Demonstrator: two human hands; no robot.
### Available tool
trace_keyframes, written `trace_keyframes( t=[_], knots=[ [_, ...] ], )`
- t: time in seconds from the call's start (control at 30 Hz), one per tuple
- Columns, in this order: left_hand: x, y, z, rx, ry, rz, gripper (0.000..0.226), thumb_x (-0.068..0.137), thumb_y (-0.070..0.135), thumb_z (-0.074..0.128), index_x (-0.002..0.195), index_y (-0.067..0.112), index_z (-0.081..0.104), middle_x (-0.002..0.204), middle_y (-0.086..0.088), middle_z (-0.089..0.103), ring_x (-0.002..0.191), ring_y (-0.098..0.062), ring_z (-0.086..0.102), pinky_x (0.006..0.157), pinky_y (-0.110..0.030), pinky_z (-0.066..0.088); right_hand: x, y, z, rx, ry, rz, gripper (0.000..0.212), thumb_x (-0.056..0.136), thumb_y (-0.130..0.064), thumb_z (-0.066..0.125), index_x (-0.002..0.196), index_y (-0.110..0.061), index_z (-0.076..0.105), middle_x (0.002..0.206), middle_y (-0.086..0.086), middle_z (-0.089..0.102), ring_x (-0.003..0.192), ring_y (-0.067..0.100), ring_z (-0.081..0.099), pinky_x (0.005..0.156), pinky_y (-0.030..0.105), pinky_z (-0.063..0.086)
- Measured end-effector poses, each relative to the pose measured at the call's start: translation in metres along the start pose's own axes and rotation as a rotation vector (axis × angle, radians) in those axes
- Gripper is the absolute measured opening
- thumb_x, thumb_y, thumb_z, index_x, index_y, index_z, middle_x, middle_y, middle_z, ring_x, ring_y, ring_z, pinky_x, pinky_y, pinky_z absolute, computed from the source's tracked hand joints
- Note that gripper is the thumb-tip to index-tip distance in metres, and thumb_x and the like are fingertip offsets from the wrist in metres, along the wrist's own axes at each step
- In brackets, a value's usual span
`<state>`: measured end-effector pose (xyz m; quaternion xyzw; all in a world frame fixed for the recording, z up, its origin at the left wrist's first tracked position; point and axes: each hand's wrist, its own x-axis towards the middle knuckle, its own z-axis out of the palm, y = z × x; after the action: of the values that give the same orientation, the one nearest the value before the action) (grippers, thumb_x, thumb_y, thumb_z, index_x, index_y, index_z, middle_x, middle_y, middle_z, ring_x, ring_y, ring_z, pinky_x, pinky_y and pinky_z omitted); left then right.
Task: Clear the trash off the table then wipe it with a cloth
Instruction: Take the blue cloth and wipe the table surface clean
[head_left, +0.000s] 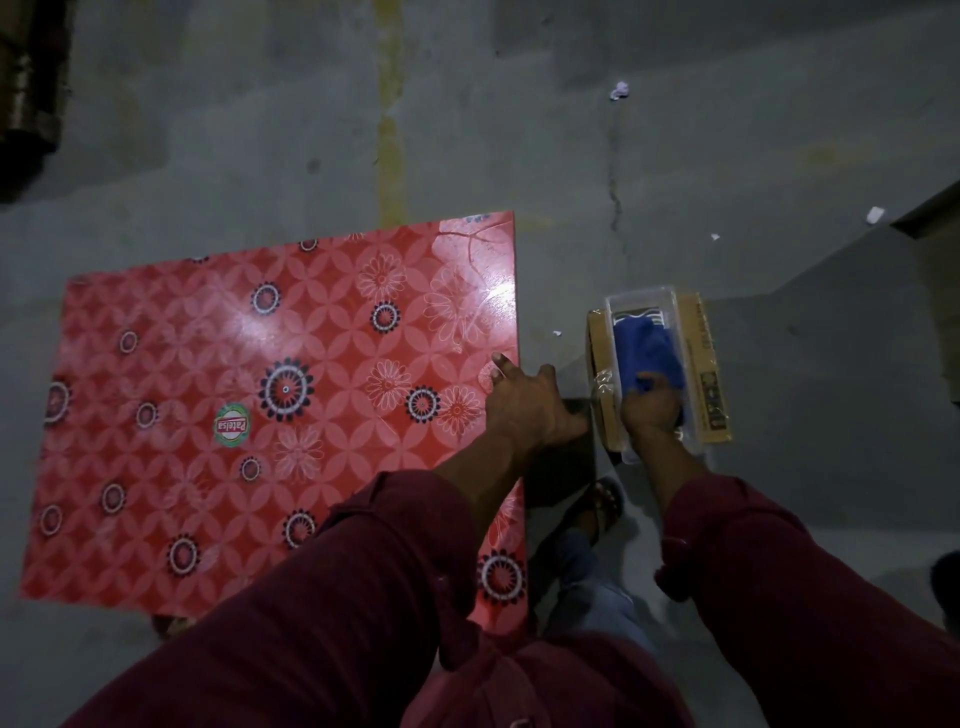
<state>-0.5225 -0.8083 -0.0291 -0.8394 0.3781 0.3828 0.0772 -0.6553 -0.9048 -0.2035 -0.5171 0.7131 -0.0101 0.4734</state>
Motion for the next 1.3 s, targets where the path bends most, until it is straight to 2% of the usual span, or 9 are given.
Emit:
trace_keyframes(
  t=[0.23, 0.5, 0.67, 0.9, 0.97, 1.07, 1.1, 1.2, 1.3],
  knots=[
    [0.004, -0.003, 0.009, 0.062, 0.013, -0.010, 0.092, 0.077, 0.081, 0.051, 0.139, 0.013, 0.047, 0.161, -0.040, 0.005, 0.137, -0.061, 0.035, 0.099, -0.056, 0.051, 0.016, 0.010, -0.009, -0.195, -0.001, -0.081, 0.039, 0.091, -0.029, 0.070, 0.127, -0.014, 0.063, 0.131, 0.018, 0.061, 0.118, 0.037, 0.060, 0.097, 0.040, 0.048],
    [0.001, -0.004, 0.012, 0.052, 0.026, -0.013, 0.088, 0.077, 0.080, 0.051, 0.134, 0.013, 0.052, 0.162, -0.038, 0.001, 0.141, -0.061, 0.030, 0.102, -0.058, 0.048, 0.013, 0.006, -0.029, -0.008, 0.054, -0.107, 0.021, 0.090, -0.022, 0.069, 0.107, -0.009, 0.071, 0.111, 0.015, 0.071, 0.104, 0.032, 0.066, 0.082, 0.029, 0.043],
    [-0.010, -0.012, 0.005, -0.044, 0.038, -0.010, 0.093, 0.070, 0.080, 0.053, 0.139, 0.018, 0.052, 0.163, -0.032, 0.014, 0.133, -0.054, 0.044, 0.103, -0.054, 0.050, -0.027, -0.003, -0.057, 0.241, -0.004, -0.236, 0.014, 0.077, -0.026, 0.064, 0.078, -0.013, 0.067, 0.081, 0.009, 0.065, 0.080, 0.025, 0.060, 0.080, 0.046, 0.052],
    [-0.052, -0.063, 0.010, -0.579, 0.165, 0.095, 0.058, 0.082, 0.035, 0.073, 0.137, 0.022, 0.058, 0.131, -0.004, 0.067, 0.111, -0.021, 0.067, 0.097, -0.034, 0.054, -0.158, -0.033, -0.089, 0.846, -0.364, -0.225, 0.011, 0.078, -0.002, 0.059, 0.080, -0.011, 0.064, 0.081, 0.003, 0.066, 0.078, 0.017, 0.061, 0.073, 0.034, 0.046],
    [-0.074, -0.077, 0.016, -0.946, 0.117, 0.014, 0.051, 0.087, 0.019, 0.074, 0.135, 0.016, 0.058, 0.114, -0.003, 0.071, 0.089, -0.016, 0.068, 0.079, -0.034, 0.057, -0.192, -0.033, -0.086, 0.986, -0.525, -0.151, 0.024, 0.073, -0.004, 0.059, 0.096, -0.006, 0.064, 0.098, 0.014, 0.067, 0.090, 0.028, 0.063, 0.079, 0.036, 0.054],
    [-0.113, -0.106, 0.020, -1.426, -0.150, -0.067, 0.027, 0.095, 0.010, 0.060, 0.122, 0.011, 0.062, 0.070, 0.003, 0.065, 0.051, -0.009, 0.052, 0.048, -0.020, 0.038, -0.242, -0.035, -0.070, 1.110, -0.694, -0.008, 0.055, 0.064, -0.004, 0.063, 0.118, 0.000, 0.059, 0.121, 0.024, 0.064, 0.102, 0.037, 0.065, 0.095, 0.043, 0.054],
    [-0.123, -0.116, 0.021, -1.529, -0.258, -0.070, 0.023, 0.095, 0.017, 0.060, 0.116, 0.011, 0.066, 0.073, 0.001, 0.067, 0.056, -0.011, 0.056, 0.050, -0.022, 0.042, -0.258, -0.036, -0.062, 1.121, -0.730, 0.014, 0.066, 0.059, -0.005, 0.066, 0.124, -0.001, 0.057, 0.129, 0.026, 0.060, 0.110, 0.041, 0.062, 0.106, 0.049, 0.047],
    [-0.158, -0.154, 0.016, -1.878, -0.534, -0.015, 0.035, 0.091, 0.023, 0.066, 0.118, 0.001, 0.070, 0.119, -0.018, 0.071, 0.107, -0.033, 0.066, 0.098, -0.042, 0.053, -0.308, -0.039, -0.037, 1.126, -0.788, 0.018, 0.063, 0.066, -0.007, 0.062, 0.128, 0.004, 0.061, 0.139, 0.028, 0.058, 0.124, 0.045, 0.055, 0.122, 0.056, 0.031],
    [-0.186, -0.197, 0.006, -1.840, -0.435, 0.097, 0.031, 0.085, 0.019, 0.068, 0.111, 0.003, 0.074, 0.104, -0.015, 0.075, 0.091, -0.027, 0.070, 0.085, -0.038, 0.056, -0.352, -0.046, -0.010, 1.049, -0.743, 0.034, 0.059, 0.067, -0.015, 0.064, 0.120, 0.010, 0.068, 0.125, 0.031, 0.067, 0.113, 0.044, 0.064, 0.107, 0.049, 0.049]
  ],
)
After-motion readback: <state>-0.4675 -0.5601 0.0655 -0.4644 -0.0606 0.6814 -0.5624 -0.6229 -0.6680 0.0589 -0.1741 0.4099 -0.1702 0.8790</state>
